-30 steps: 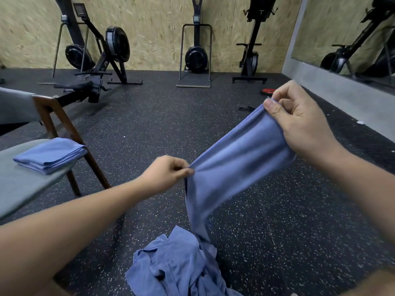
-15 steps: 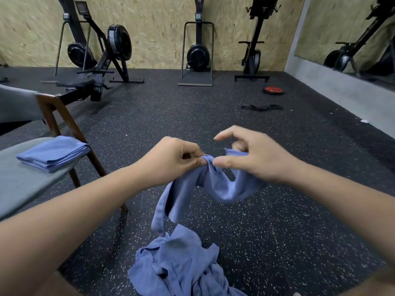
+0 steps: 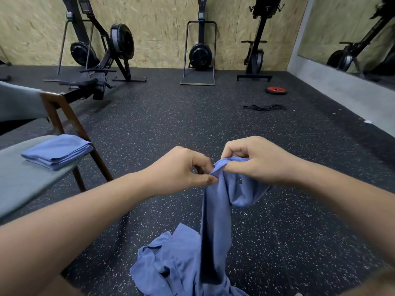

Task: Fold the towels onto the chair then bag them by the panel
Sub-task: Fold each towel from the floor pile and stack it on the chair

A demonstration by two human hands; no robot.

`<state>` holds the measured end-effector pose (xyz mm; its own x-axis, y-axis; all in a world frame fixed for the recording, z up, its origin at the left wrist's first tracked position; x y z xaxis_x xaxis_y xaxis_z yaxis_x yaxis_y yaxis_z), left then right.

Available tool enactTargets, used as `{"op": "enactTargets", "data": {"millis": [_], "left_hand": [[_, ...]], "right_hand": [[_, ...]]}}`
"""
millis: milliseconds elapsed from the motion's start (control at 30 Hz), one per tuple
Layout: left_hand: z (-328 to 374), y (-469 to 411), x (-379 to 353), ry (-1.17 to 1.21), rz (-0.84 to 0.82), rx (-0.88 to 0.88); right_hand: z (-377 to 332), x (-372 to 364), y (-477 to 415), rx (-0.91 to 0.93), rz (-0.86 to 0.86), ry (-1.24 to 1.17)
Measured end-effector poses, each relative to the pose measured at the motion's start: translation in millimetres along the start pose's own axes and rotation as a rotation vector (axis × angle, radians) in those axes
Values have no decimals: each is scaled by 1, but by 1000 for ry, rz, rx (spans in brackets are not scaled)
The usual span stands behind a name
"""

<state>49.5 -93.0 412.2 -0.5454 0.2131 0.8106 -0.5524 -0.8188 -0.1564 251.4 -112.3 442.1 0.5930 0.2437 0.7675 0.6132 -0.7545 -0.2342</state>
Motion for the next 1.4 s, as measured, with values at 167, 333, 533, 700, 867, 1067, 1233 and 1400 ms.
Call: {"op": "enactTargets", "data": {"millis": [167, 333, 533, 700, 867, 1067, 1233, 1400], "left_hand": [[-16, -5, -22, -84, -31, 11], [-39, -10, -19, -146, -34, 44], [-78, -13, 2, -257, 21, 142], [-111, -12, 16, -356, 40, 191], [-141, -10, 27, -409, 58, 275], [-167, -6, 32, -470, 36, 342], [-189, -3, 36, -515, 30, 409], [-204, -1, 39, -520, -3, 415]], "right_hand": [[-4, 14, 1, 31, 71, 32], [7, 34, 4, 23, 185, 130], [34, 47, 8, -58, 243, 235], [53, 49, 11, -105, 245, 279], [70, 51, 14, -143, 248, 301], [90, 53, 15, -196, 232, 306], [111, 54, 20, -264, 213, 306], [140, 53, 28, -353, 208, 316]]}}
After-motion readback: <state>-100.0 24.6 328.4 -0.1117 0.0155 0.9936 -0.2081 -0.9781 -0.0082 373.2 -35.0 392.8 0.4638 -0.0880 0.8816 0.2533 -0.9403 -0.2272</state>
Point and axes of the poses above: each hand's wrist, its own y-axis away from the middle knuckle, its own x-axis out of the back of the hand, z = x × y, the point moved 4 cm from there along -y, towards the middle knuckle, and after that the axes turned 11 degrees about x, right-handed, at the moved point
